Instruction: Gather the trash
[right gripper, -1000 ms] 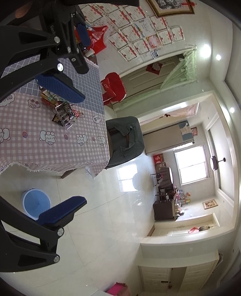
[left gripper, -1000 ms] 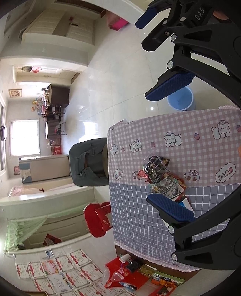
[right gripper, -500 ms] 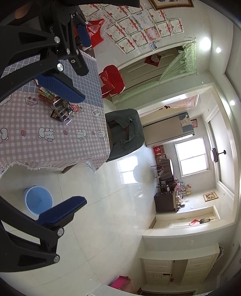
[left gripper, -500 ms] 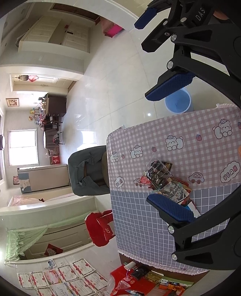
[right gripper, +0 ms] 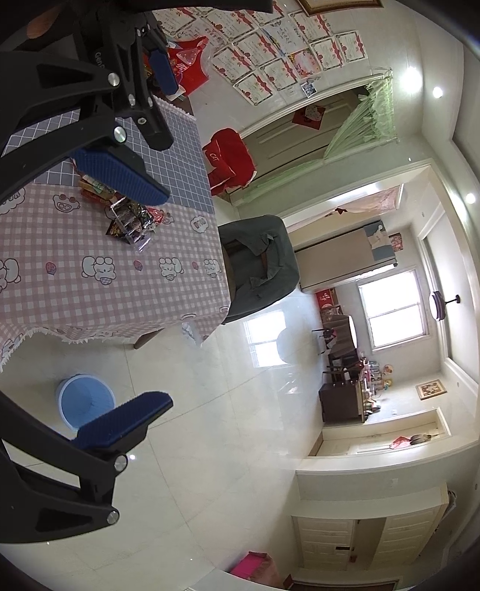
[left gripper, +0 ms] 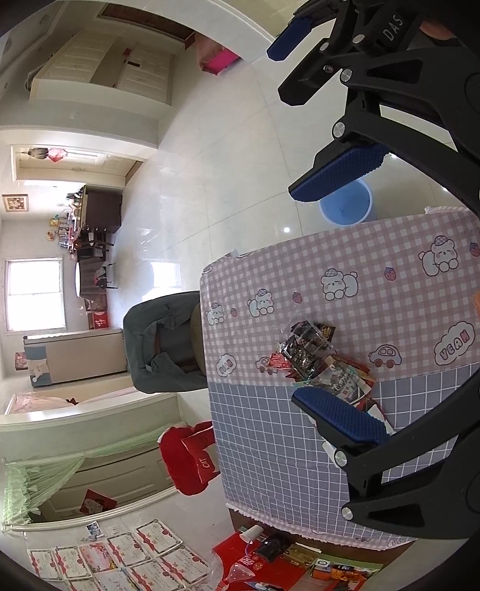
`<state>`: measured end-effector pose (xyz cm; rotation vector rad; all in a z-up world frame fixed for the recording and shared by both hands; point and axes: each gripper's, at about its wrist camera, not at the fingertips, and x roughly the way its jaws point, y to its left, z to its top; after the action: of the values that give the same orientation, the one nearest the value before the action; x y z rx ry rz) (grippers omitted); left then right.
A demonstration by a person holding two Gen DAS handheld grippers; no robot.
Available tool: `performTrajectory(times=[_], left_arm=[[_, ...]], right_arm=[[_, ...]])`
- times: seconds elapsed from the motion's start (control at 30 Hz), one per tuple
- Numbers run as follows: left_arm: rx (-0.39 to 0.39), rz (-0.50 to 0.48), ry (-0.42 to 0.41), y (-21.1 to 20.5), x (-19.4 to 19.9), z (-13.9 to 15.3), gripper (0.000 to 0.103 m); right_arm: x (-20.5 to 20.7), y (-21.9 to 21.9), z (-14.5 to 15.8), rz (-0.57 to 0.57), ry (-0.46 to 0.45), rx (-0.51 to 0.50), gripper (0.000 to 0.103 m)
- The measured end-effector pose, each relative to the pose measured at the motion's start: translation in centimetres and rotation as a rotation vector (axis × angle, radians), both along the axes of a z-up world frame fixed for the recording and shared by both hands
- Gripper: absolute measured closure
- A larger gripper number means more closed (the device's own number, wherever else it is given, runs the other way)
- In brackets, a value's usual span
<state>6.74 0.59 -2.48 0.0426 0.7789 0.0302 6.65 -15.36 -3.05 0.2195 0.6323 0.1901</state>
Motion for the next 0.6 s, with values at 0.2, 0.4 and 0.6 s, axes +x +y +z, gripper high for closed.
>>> performTrajectory(times=[0.2,0.4,0.6], left_arm=[[-0.015,0.020,0.049,1.3,0.6,-1.4,0.005],[-0.074,0.069,0.153,4.5,1.7,-5.2,0.005],[-0.200,0.163,0.301,11.2,2.0,-11.6,0.005]], right_arm=[[1.1,1.1,-1.4,0.017,0.036,-0.008,0.004],[3.4,4.3,-4.6,0.067,0.112,-0.026,0.004],[5.9,9.2,-9.4,0.134,0.222,-0.079,0.004]])
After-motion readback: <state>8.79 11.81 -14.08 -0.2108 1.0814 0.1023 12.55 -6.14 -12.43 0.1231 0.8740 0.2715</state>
